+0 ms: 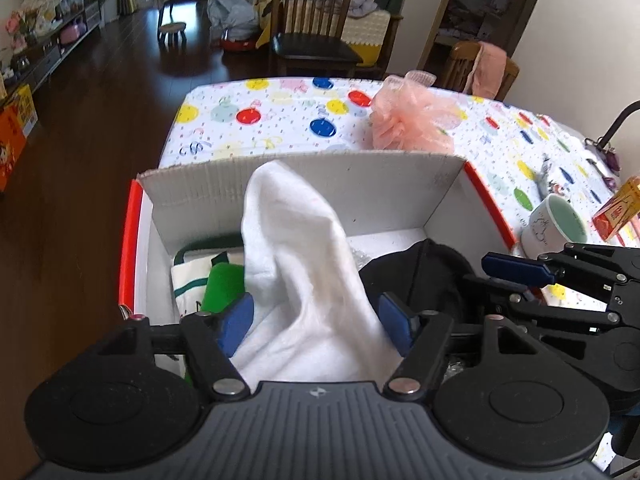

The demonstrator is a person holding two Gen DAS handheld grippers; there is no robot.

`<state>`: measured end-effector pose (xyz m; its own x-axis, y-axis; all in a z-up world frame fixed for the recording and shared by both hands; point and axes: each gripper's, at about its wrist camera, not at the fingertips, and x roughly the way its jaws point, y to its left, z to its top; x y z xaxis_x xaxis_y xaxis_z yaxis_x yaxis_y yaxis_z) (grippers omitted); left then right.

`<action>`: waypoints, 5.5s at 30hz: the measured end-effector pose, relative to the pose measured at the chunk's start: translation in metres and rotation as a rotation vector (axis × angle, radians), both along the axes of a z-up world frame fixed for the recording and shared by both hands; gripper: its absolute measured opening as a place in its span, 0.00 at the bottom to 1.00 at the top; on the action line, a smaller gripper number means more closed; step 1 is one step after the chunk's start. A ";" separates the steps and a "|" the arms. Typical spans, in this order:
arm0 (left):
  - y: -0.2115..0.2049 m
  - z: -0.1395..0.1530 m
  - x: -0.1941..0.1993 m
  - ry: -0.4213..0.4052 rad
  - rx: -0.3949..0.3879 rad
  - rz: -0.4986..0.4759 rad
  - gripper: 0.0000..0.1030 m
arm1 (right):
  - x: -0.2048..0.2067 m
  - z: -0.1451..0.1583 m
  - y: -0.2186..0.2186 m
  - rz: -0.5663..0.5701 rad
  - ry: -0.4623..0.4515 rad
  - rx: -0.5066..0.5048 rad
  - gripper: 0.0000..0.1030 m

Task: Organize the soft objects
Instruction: 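Lower the white cloth into the box and open the left gripper while the right gripper releases the black cloth, then move the left gripper toward the panda snack bag while the right gripper moves toward the yellow sponge, then lower the left gripper over the panda snack bag while the right gripper lowers over the yellow sponge, then grasp the panda snack bag with the left gripper while the right gripper grasps the yellow sponge, then carry the snack bag with the left gripper while the right gripper carries the sponge to the box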

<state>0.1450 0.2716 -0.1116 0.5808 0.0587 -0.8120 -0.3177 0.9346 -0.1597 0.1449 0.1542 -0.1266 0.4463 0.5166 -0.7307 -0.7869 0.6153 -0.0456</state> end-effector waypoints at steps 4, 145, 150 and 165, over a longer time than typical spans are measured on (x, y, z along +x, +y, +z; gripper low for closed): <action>-0.003 0.009 -0.005 -0.019 0.001 0.000 0.67 | -0.004 0.011 -0.009 0.014 -0.003 0.034 0.42; -0.355 -0.030 0.358 -0.044 0.094 -0.183 0.22 | 0.196 -0.038 -0.420 -0.548 0.212 0.228 0.37; -0.359 -0.014 0.338 -0.073 0.036 -0.200 0.19 | 0.187 -0.026 -0.430 -0.540 0.196 0.249 0.37; -0.380 0.022 0.260 -0.119 -0.080 -0.288 0.18 | 0.138 -0.029 -0.452 -0.488 0.207 0.179 0.38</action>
